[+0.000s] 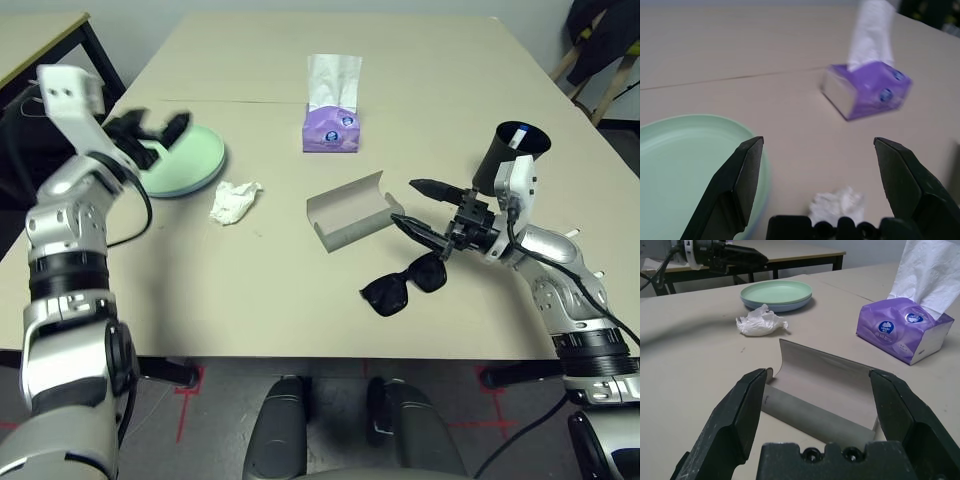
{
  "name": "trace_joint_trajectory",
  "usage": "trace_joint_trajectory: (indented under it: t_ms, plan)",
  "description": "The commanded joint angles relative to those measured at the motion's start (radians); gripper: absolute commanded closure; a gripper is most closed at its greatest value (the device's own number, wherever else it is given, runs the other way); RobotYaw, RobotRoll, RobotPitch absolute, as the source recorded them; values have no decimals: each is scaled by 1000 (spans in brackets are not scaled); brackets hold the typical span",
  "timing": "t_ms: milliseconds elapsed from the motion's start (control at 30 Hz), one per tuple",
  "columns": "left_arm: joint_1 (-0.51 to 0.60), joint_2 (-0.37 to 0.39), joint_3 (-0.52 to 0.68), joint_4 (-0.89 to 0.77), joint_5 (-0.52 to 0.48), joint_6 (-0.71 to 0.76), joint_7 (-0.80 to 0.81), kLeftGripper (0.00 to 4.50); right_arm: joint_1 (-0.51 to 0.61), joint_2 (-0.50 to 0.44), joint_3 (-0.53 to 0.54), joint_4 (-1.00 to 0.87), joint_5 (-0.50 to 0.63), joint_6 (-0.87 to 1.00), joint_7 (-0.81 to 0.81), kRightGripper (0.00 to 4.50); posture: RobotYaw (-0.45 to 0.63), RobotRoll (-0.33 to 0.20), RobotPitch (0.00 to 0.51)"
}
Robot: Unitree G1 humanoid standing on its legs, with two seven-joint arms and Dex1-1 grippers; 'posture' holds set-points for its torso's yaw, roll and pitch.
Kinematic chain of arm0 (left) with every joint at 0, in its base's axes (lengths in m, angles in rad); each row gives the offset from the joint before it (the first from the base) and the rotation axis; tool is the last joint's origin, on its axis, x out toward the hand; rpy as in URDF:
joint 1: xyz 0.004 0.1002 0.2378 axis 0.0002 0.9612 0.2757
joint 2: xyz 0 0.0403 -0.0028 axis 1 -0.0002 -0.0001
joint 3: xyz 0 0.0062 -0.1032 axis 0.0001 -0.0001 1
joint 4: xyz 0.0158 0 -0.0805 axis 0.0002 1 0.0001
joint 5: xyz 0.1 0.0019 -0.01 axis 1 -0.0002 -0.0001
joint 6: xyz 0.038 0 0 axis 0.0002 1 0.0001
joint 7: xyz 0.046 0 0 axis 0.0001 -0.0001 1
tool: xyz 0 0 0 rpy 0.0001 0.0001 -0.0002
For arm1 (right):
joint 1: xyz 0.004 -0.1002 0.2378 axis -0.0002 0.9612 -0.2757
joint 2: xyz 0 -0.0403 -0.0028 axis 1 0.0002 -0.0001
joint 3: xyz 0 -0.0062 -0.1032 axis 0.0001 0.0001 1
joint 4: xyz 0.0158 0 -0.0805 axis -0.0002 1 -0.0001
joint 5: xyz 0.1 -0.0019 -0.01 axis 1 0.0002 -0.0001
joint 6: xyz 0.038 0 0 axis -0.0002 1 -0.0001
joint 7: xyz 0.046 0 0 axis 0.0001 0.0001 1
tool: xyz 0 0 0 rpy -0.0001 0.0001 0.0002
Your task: Organize and tidy the items on the table.
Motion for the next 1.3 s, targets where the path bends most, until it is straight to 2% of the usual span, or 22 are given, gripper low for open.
trace_joint_trajectory:
  t_ms: [33, 267, 400, 633, 867, 967, 1300]
  plan:
    - [51, 60, -46, -66, 21, 68, -58, 36, 9, -4, -7, -28, 12, 17, 3, 0, 111, 0, 133]
    - [68, 94, -101, -8, 76, 102, -93, 36, 3, -3, -1, -41, 12, 30, 6, 0, 112, 0, 127]
    - [14, 60, -159, 53, 140, 82, -68, 36, 0, -2, 3, -39, 9, 28, 13, 0, 115, 0, 130]
    - [-61, -32, -191, 189, 181, 53, -67, 36, -7, 2, 3, -25, 2, 16, 19, 0, 105, 0, 125]
    - [-74, -43, -197, 263, 203, 32, -94, 36, 5, 2, -1, -42, 2, 15, 13, 0, 95, 0, 127]
    - [-77, -45, -195, 281, 212, 17, -89, 609, 7, 3, -1, -48, 2, 17, 8, 0, 92, 0, 126]
    - [-92, -36, -154, 181, 169, 69, -106, 4443, 6, 5, 4, -58, 1, 21, -4, 0, 87, 0, 123]
